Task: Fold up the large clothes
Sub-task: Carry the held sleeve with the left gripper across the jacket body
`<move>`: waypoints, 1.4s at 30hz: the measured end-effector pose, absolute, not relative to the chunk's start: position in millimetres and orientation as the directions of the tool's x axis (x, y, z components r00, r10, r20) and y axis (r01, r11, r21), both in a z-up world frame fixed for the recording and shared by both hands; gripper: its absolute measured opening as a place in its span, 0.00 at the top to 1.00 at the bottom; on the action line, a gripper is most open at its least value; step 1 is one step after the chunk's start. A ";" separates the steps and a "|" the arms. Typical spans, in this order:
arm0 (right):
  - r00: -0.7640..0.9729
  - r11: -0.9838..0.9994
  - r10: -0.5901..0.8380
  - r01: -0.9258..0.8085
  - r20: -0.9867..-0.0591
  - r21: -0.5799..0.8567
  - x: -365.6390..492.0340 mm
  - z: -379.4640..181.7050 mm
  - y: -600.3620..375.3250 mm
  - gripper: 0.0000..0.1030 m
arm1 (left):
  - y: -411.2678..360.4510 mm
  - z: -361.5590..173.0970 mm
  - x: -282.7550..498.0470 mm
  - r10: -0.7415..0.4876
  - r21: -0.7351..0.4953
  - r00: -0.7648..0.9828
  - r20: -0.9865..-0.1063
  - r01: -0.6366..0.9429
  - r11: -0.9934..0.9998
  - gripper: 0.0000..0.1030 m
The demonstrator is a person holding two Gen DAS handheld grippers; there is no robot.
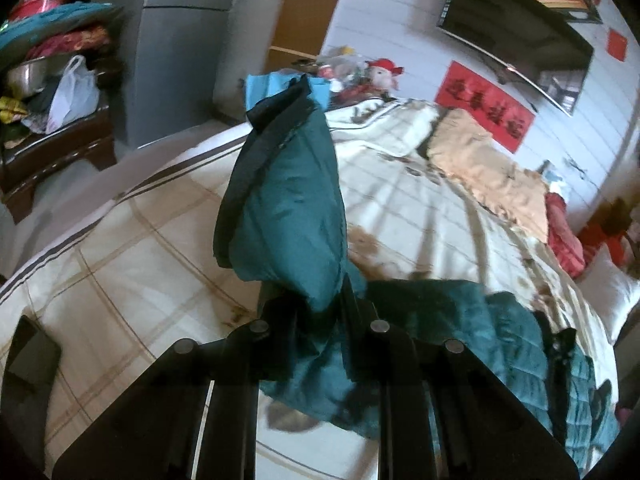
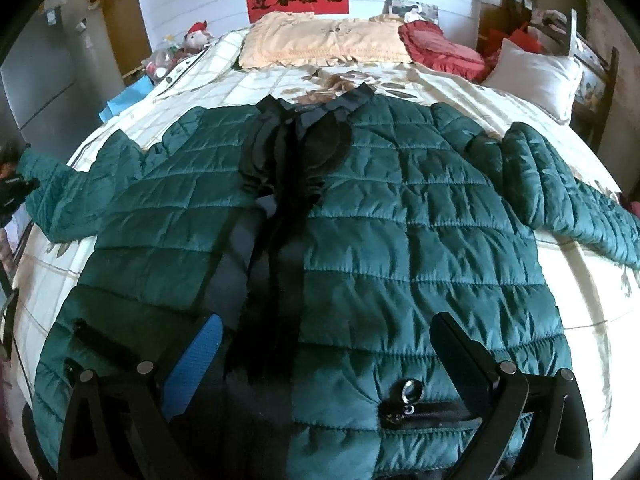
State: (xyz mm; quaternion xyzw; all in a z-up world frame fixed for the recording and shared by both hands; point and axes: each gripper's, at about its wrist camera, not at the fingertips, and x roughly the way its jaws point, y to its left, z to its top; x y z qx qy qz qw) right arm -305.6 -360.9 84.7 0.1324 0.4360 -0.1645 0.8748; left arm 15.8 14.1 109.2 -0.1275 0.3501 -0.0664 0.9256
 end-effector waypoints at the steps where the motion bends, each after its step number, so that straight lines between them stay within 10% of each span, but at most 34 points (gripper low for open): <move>1: 0.566 0.910 -0.173 0.405 -0.806 0.090 -306.5 84.5 -361.8 0.00 | 8.4 111.8 12.0 -0.223 -0.281 0.746 -0.628 0.049 0.958 0.85; 42: 0.598 0.891 -0.175 0.434 -0.782 0.132 -340.5 83.4 -389.3 0.00 | -179.4 139.3 -90.1 -0.530 -0.310 0.569 -0.629 0.442 0.842 0.88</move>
